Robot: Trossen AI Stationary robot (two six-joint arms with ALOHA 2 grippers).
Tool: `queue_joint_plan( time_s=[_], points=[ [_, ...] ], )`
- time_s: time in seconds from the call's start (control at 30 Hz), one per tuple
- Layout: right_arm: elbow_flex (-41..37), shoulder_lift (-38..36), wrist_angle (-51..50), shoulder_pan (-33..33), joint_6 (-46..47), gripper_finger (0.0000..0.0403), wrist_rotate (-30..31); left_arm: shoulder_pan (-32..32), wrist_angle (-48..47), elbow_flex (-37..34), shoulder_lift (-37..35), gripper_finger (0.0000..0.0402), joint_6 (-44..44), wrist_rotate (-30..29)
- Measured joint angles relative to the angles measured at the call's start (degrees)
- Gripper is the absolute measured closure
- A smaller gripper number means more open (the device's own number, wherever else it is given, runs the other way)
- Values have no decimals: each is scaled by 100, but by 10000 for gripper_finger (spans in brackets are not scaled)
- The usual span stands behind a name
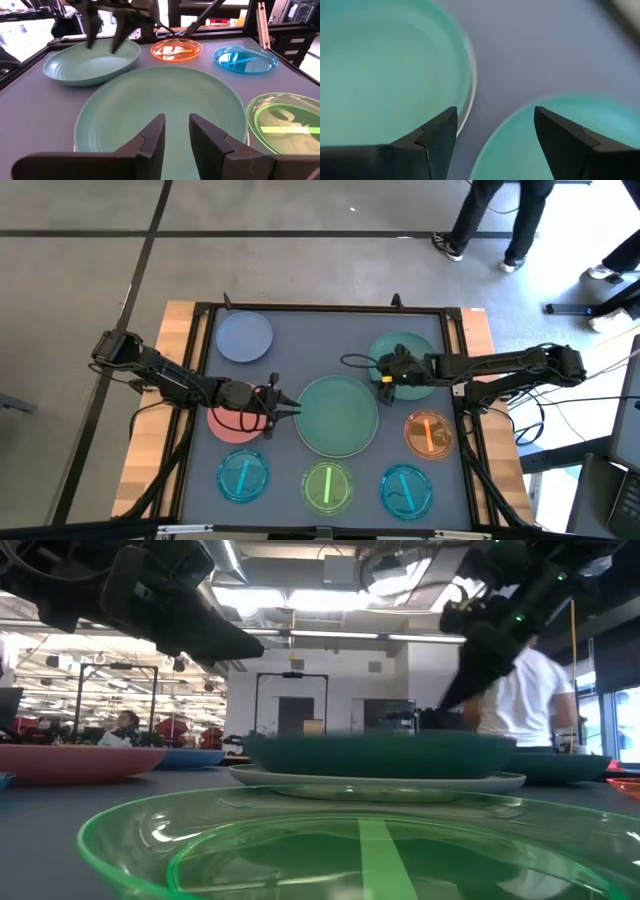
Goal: Stack plastic plates
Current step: Stack the green plate on the mint green plate
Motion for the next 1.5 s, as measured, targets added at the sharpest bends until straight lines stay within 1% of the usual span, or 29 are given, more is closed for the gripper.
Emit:
queue_joint_plan(
  time_s=[0.13, 0.27, 0.37, 0.43, 0.5, 0.67, 0.83, 0.9, 1.07, 1.3, 1.5],
  points=[
    [-2, 1, -708, 0, 499, 150, -305, 0, 20, 0, 1, 320, -12, 0],
    [-2, 1, -1096, 138, 757, 150, -282, 0, 17, 0, 0, 320, -39, 0],
    [-2, 1, -1146, 332, 777, 150, -255, 0, 18, 0, 1, 320, -39, 0],
    [-2, 24, -1146, 484, 820, 150, -122, 0, 17, 0, 1, 320, -43, 0],
    [-2, 92, -1179, 625, 949, 150, 52, 0, 17, 0, 0, 320, -101, 0],
    [-4, 356, -1289, 875, 1212, 150, 157, 0, -20, 0, 1, 320, -192, 0],
    [-4, 628, -1267, 986, 1256, 151, 303, 0, -19, 0, 1, 320, -195, 0],
    [-4, 730, -1293, 984, 1260, 158, 387, 0, -19, 0, 1, 320, -195, 0],
    [-4, 966, -1387, 973, 1258, 199, 458, 0, -17, 0, 1, 320, -199, 0],
    [-4, 1177, -1389, 973, 1192, 280, 434, 0, -18, 0, 1, 320, -197, 0],
    [-4, 1216, -1501, 973, 1058, 341, 431, 0, -17, 2, 1, 320, -199, 0]
  ],
)
